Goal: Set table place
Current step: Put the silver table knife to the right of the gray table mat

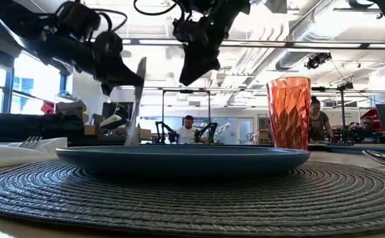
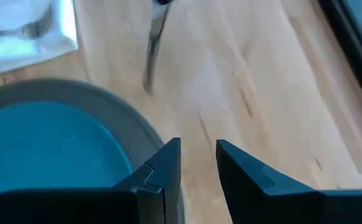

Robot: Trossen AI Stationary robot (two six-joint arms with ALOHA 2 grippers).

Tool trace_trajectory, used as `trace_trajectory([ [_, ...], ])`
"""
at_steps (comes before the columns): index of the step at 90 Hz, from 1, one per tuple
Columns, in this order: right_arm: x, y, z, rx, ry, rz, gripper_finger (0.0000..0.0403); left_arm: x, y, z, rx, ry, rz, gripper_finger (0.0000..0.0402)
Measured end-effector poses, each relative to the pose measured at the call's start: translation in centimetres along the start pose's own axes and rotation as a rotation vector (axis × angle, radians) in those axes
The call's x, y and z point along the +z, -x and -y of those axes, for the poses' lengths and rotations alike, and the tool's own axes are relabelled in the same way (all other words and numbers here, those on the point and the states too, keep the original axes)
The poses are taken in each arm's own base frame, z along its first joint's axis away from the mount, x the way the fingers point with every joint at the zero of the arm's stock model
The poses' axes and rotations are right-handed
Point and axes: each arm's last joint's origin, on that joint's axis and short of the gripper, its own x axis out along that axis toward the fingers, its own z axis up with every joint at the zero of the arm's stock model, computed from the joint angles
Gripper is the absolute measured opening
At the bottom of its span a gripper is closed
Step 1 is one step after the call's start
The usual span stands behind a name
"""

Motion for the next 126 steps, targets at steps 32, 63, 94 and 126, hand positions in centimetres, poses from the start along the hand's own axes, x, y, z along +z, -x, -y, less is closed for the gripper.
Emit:
trace_trajectory([
  [32,-0.5,-3.6,2.8,0.161,-0.006,0.298,0.0182,0.1,0.3,0.4,-0.017,-0.057,0.004,0.0000],
  [63,-1.8,-5.4,3.6,0.324,-0.002,0.738,0.0188,0.0,0.3,0.4,-0.014,-0.071,-0.012,0.0000],
  [94,-1.2,-7.3,3.1,0.368,0.010,0.742,0.0179,0.0,0.3,0.4,-0.013,-0.071,-0.008,0.0000],
  [126,-1.0,-7.2,3.0,0.368,0.030,0.778,0.0075,0.1,0.3,0.4,-0.013,-0.070,-0.006,0.0000],
])
